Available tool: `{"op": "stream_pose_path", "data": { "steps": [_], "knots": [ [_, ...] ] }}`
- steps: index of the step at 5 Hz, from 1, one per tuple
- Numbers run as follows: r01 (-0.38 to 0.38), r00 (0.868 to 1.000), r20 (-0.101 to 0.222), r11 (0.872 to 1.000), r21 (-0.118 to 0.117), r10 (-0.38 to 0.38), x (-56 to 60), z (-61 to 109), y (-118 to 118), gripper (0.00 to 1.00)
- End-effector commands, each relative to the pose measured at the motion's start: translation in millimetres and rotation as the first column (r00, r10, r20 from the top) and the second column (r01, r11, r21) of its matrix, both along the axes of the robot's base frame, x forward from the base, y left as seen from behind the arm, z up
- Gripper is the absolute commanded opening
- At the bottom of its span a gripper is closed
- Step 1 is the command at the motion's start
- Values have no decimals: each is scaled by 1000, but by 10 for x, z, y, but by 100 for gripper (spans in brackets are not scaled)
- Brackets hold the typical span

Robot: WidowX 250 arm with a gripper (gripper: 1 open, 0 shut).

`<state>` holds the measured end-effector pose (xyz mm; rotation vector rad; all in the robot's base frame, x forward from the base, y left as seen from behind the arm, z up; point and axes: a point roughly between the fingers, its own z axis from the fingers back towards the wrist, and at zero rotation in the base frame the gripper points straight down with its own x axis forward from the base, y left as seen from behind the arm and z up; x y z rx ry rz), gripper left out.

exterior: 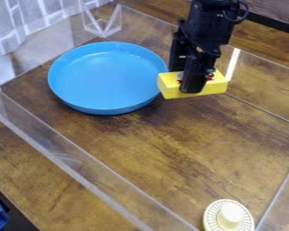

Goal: Put the yellow brick in the blue tray

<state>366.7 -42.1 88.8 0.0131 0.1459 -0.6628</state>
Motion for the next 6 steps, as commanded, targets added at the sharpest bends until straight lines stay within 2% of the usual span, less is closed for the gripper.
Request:
{"op": "stream_pose_path", "data": {
  "steps": [1,6],
  "knots": [
    [-19,995,96,1000,-9,20,19,388,80,0],
    [-35,996,87,999,21,33,-24,589,248,0]
  ]
}}
